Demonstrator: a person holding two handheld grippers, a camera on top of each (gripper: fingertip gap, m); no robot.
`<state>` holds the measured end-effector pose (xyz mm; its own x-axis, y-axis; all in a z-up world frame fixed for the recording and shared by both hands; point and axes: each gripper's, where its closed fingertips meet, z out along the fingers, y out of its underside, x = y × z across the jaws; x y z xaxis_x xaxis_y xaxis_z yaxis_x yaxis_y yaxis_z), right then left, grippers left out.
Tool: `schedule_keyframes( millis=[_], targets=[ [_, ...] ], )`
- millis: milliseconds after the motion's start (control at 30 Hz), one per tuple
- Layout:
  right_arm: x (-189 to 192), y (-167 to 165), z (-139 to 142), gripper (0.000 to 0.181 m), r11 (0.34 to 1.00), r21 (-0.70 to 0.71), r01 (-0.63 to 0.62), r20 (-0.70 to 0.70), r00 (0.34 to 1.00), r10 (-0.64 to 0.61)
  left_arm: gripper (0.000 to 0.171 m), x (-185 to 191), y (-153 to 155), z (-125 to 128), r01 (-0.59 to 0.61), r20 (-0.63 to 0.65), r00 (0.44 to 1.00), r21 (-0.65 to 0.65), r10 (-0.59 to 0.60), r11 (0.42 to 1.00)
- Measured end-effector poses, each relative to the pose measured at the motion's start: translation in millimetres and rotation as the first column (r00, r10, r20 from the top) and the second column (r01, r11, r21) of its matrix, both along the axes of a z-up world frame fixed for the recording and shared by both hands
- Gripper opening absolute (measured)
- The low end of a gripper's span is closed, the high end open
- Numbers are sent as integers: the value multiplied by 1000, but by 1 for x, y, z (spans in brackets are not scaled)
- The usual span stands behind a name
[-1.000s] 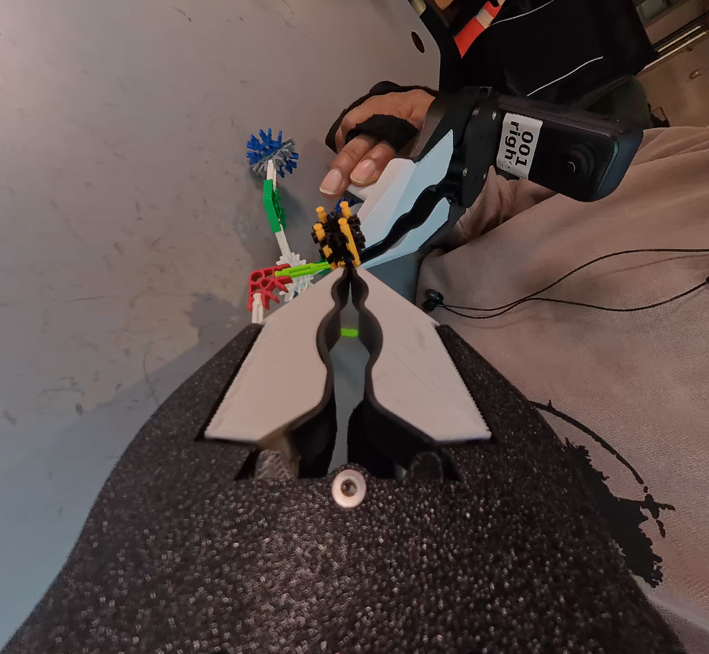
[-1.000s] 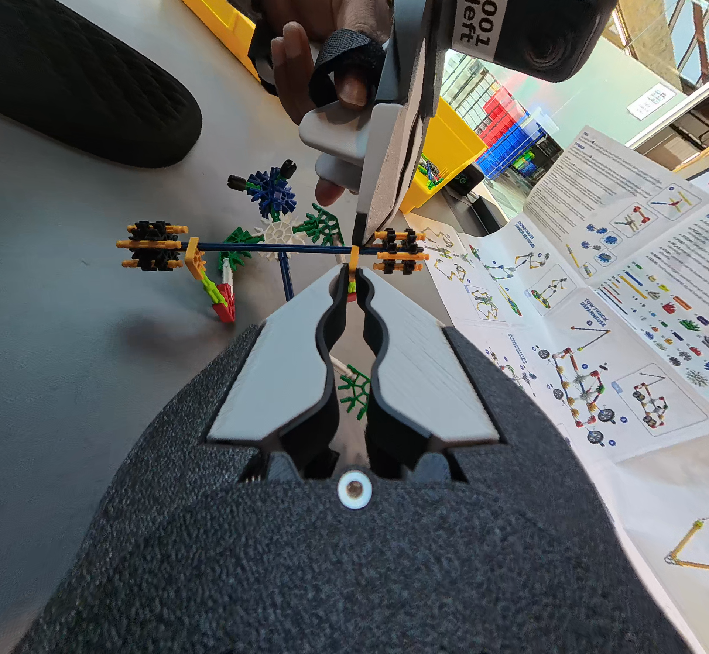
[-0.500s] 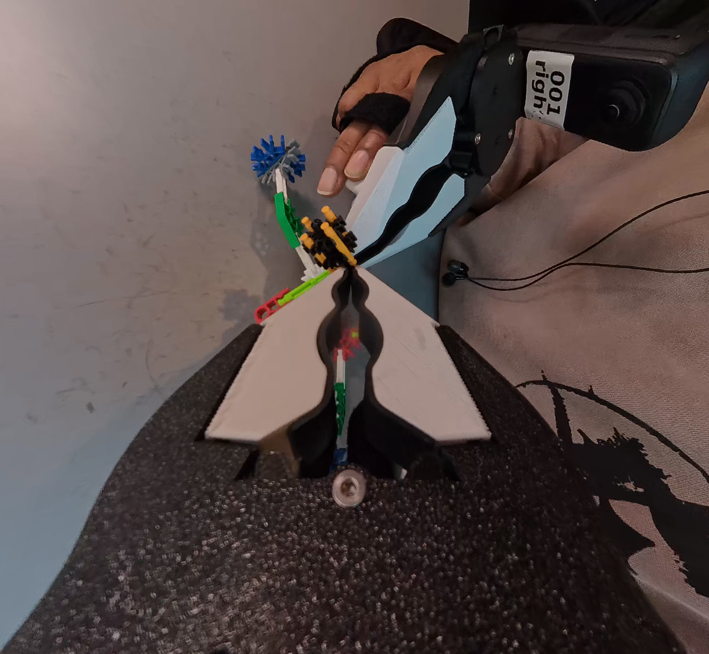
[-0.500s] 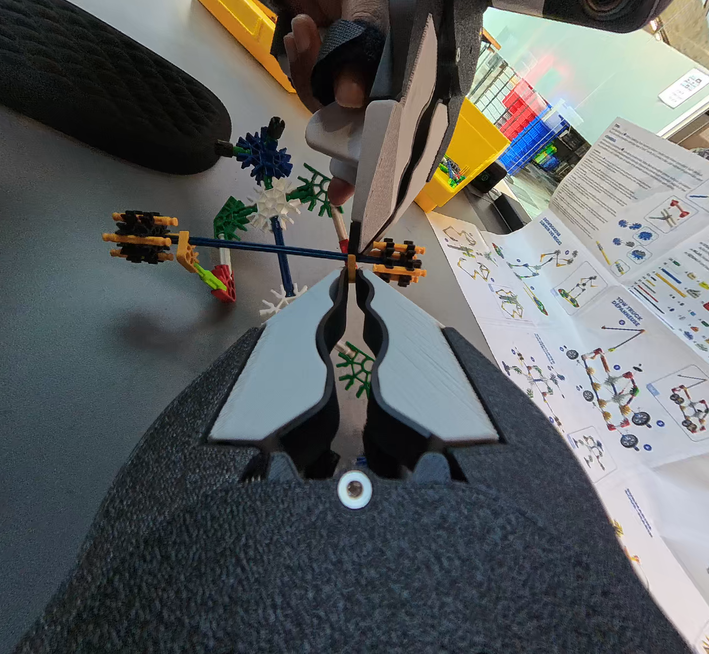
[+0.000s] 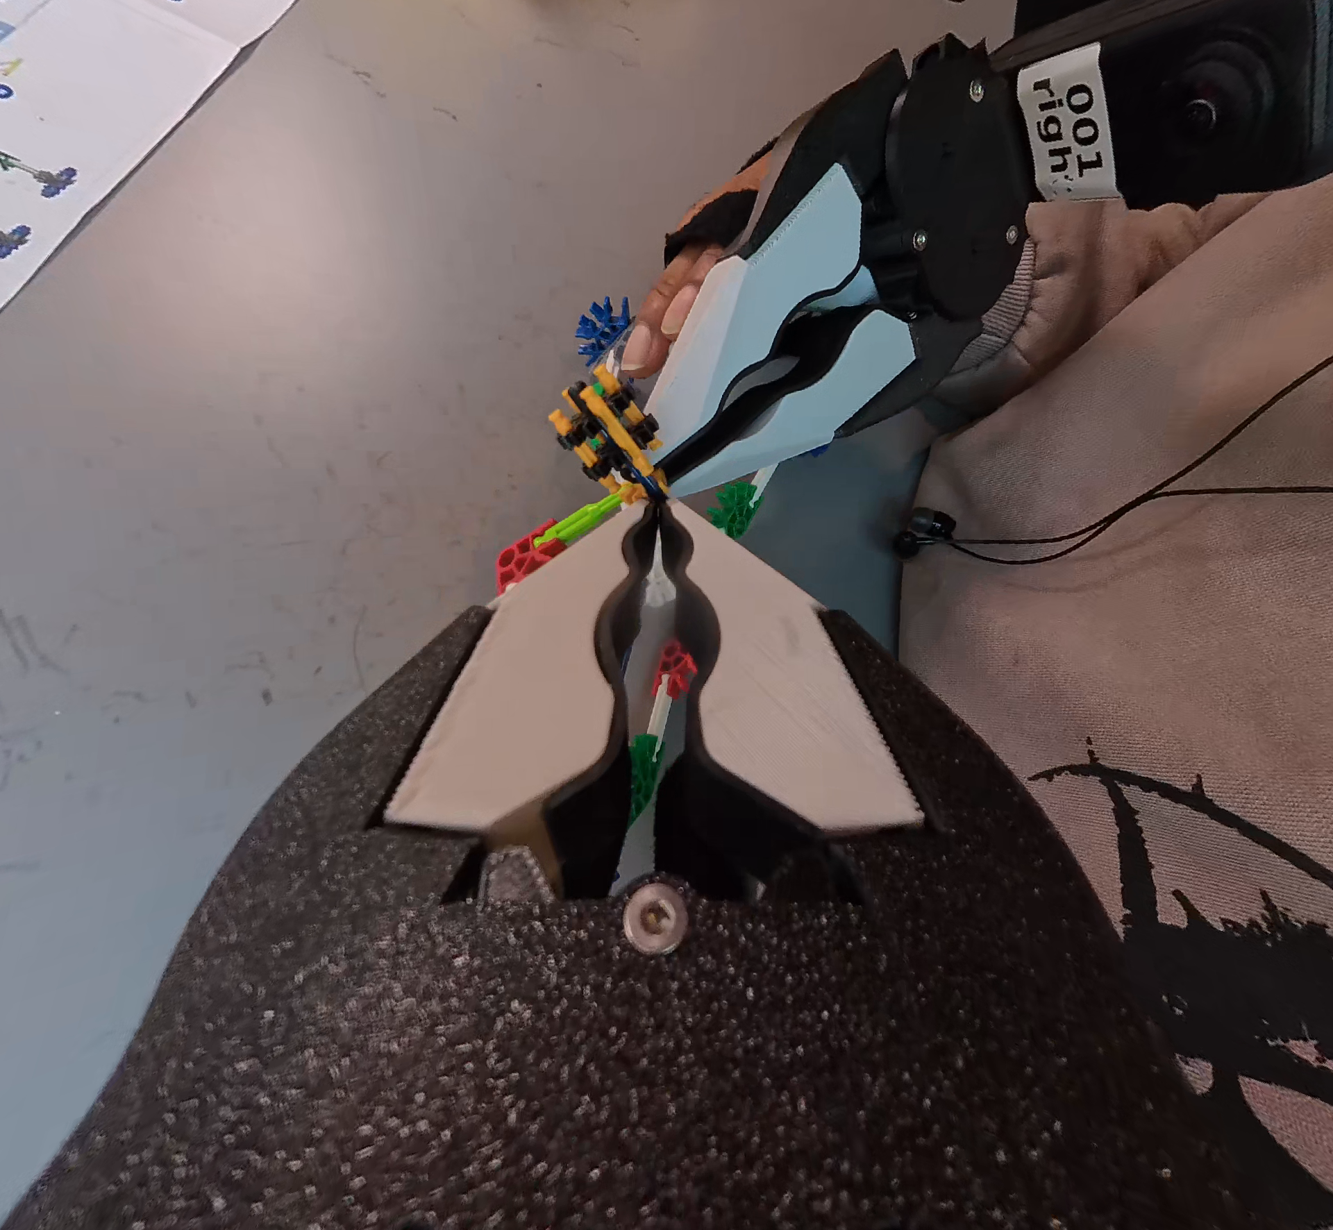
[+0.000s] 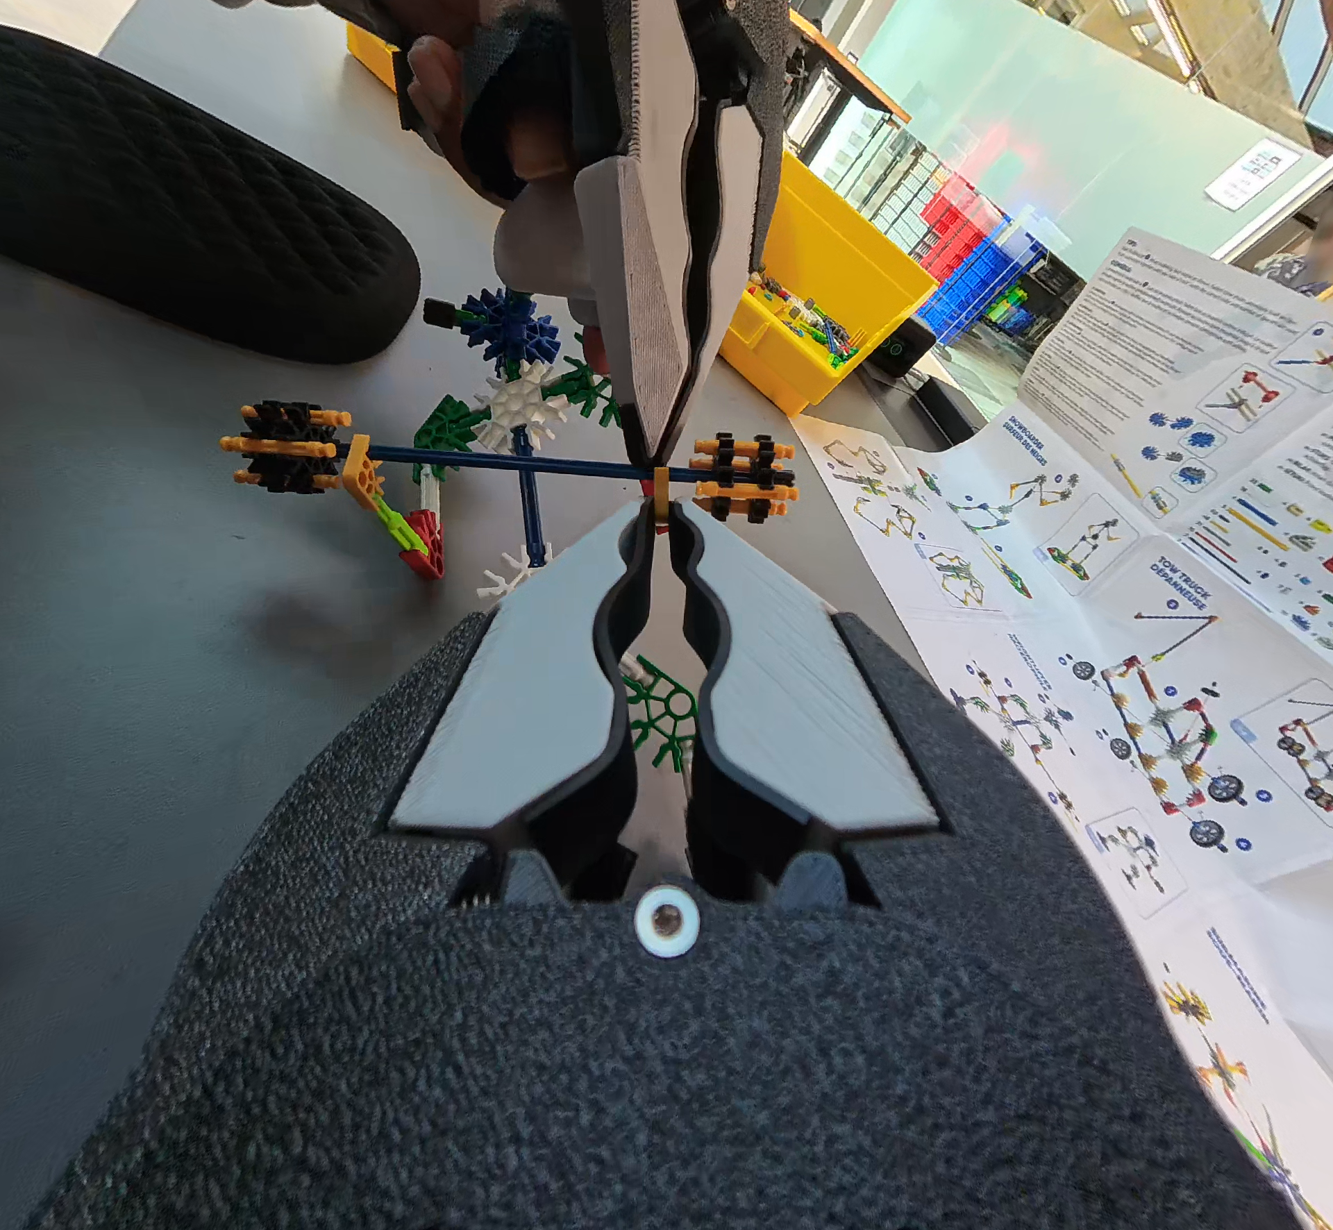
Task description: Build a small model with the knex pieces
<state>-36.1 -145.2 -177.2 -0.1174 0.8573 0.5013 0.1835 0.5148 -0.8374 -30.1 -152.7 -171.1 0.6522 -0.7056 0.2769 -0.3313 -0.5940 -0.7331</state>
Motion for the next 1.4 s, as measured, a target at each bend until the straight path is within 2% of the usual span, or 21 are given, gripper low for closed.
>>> schedule_keyframes(
  millis=[267,400,533,700,767,867,1200,1400],
  targets=[
    [1,-2,2,2,1000,5,0,-19,1000,0,0,1,-2,1,-69,-90,993,105,79,992],
    [1,-5,3,2,1000,1,-10,-21,1000,10,0,2,-4,2,-103,-89,989,137,115,985],
    [2,-7,3,2,1000,5,-26,-25,999,27,0,3,-6,2,-108,-14,994,74,110,991],
    [0,-9,3,2,999,4,-46,-24,999,46,0,1,-7,10,-87,141,986,-56,94,995],
    [1,-9,4,2,999,2,-49,-29,998,49,0,1,-5,14,-84,167,982,-66,93,994],
    [1,-9,3,2,999,8,-50,-28,998,50,0,1,-2,7,-78,119,989,-53,84,996],
    [1,-12,0,1,998,-3,-55,4,998,55,0,3,-4,2,-101,108,988,-70,108,992],
    [2,-14,-2,1,997,-57,-59,32,998,61,0,5,-5,-1,-109,-7,994,-21,109,994]
  ],
)
